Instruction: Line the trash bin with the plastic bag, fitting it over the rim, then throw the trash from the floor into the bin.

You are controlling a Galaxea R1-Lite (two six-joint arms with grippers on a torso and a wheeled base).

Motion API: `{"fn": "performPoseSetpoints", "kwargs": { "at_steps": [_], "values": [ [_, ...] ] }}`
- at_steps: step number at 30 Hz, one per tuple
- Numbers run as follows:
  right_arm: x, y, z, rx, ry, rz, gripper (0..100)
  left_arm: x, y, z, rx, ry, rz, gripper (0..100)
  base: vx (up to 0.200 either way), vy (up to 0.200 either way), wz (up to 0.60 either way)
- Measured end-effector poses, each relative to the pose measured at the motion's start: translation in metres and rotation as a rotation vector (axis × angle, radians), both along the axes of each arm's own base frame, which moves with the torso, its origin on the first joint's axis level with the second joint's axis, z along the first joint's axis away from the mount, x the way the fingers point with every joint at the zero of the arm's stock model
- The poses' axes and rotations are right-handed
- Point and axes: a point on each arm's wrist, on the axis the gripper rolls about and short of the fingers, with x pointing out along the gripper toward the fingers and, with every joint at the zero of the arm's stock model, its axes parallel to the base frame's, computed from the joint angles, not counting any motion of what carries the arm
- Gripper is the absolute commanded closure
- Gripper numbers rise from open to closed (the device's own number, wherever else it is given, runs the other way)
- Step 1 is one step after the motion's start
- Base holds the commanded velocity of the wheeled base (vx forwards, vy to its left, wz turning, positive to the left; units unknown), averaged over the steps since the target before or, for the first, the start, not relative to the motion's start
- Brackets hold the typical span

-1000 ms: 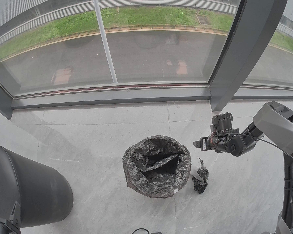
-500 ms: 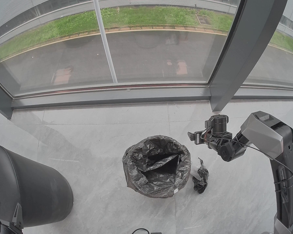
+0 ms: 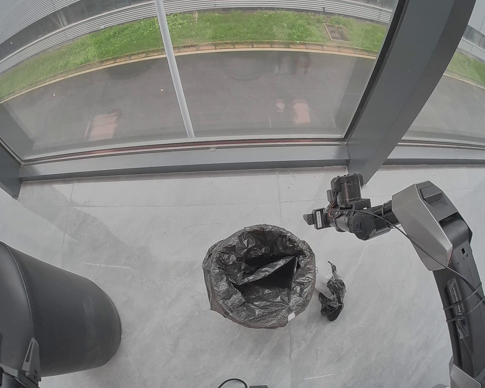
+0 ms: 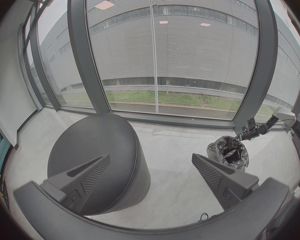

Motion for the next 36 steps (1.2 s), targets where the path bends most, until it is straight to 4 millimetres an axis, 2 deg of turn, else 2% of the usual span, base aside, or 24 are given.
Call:
{"fn": "performPoseSetpoints", "kwargs": {
  "at_steps": [3, 10, 14, 22, 36],
  "values": [
    [0.006, 0.001, -0.006, -0.018, 0.069, 0.002, 0, 0.000, 0.000, 0.000, -0.001, 0.000, -0.013, 0, 0.000, 0.000, 0.00],
    [0.004, -0.001, -0.058, -0.064, 0.262, 0.002, 0, 0.000, -0.001, 0.000, -0.005, 0.000, -0.036, 0, 0.000, 0.000, 0.00],
    [0.002, -0.003, -0.073, -0.067, 0.304, -0.007, 0, 0.000, -0.001, 0.000, -0.005, 0.000, -0.037, 0, 0.000, 0.000, 0.00],
    [0.001, -0.005, -0.087, -0.071, 0.330, -0.013, 0, 0.000, -0.001, 0.000, -0.004, 0.000, -0.037, 0, 0.000, 0.000, 0.00],
    [-0.008, -0.006, -0.096, -0.104, 0.430, -0.004, 0, 0.000, -0.001, 0.000, -0.003, 0.002, -0.039, 0, 0.000, 0.000, 0.00]
  ]
}}
